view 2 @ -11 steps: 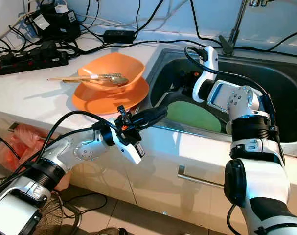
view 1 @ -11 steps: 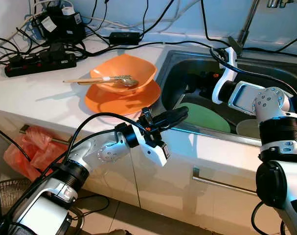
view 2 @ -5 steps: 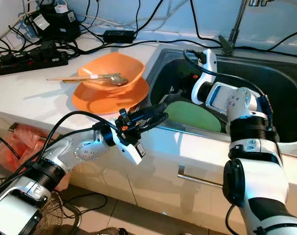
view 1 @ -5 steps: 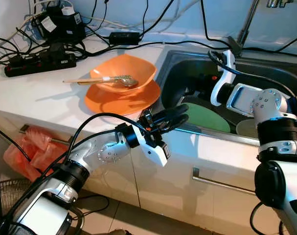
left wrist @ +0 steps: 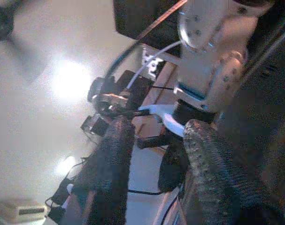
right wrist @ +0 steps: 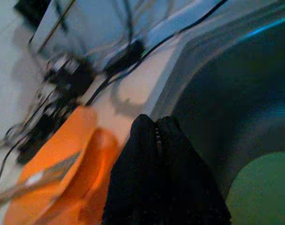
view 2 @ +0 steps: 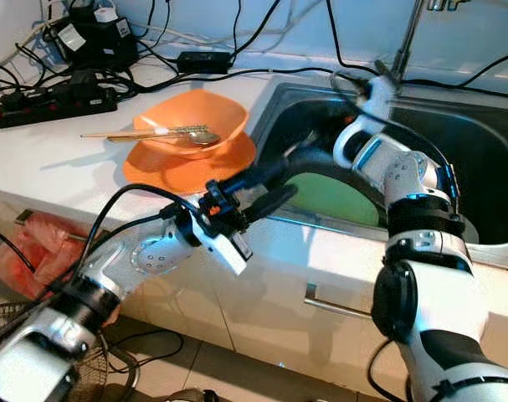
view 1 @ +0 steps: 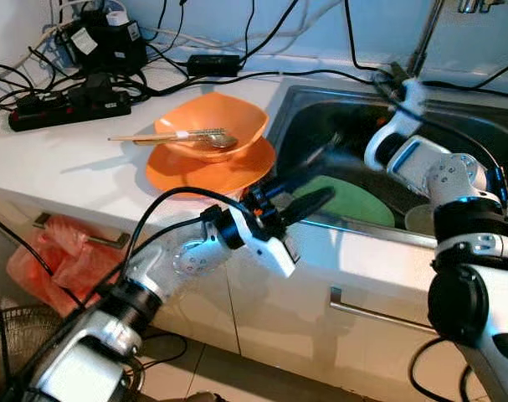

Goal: Kitchen organization

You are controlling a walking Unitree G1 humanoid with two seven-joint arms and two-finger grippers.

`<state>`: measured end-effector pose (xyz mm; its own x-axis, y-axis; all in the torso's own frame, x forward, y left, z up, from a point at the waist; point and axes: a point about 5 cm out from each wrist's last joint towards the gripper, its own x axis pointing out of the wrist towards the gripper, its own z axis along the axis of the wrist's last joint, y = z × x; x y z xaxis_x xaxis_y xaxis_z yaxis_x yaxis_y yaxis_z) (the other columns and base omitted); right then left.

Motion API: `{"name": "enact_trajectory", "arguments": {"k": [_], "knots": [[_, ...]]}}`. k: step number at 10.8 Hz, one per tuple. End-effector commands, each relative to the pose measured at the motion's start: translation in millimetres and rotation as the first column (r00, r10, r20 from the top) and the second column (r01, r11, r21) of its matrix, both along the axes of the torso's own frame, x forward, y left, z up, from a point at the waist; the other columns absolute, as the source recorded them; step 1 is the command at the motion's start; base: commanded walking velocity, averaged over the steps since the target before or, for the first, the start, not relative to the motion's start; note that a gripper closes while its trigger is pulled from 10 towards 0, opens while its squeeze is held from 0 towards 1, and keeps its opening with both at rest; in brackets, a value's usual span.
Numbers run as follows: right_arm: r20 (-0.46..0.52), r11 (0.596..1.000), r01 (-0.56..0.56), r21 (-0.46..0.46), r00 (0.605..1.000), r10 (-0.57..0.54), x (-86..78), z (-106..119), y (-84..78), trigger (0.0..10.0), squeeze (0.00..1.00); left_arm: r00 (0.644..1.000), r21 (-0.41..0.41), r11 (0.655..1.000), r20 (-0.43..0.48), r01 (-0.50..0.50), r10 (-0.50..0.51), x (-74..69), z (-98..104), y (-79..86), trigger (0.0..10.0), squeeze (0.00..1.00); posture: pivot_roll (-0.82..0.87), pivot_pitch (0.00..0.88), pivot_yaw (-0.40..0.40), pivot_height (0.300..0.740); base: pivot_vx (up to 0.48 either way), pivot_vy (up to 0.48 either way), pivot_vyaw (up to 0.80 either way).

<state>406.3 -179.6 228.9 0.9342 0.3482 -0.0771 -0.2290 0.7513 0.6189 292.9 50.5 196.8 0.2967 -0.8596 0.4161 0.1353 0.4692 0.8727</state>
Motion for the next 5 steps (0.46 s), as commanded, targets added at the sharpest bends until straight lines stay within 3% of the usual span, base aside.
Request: {"name": "enact_trajectory", "arguments": {"k": [1,2,5], "knots": [[0.023,0.999,0.048,0.018,0.999,-0.048,3.4,8,-1.9,0.0,0.00,1.000,-0.021,1.000,-0.006,-0.011,0.011,-0.1,4,2.6,10.0,1.00,0.05,0.074,0.053,0.740,0.000,0.000,0.00],[0.028,0.997,0.075,0.024,0.997,-0.076,4.2,8,-4.1,0.0,0.00,1.000,-0.027,1.000,-0.020,-0.016,0.016,-0.6,5,3.3,10.0,1.00,0.05,0.075,0.054,0.740,0.000,0.000,0.00],[0.105,0.939,0.333,-0.085,0.940,-0.324,6.8,10,-28.9,0.0,0.00,0.958,-0.111,0.984,-0.268,-0.137,0.103,6.7,-1,18.5,10.0,1.00,0.06,0.082,0.073,0.740,0.000,0.000,0.00]]}}
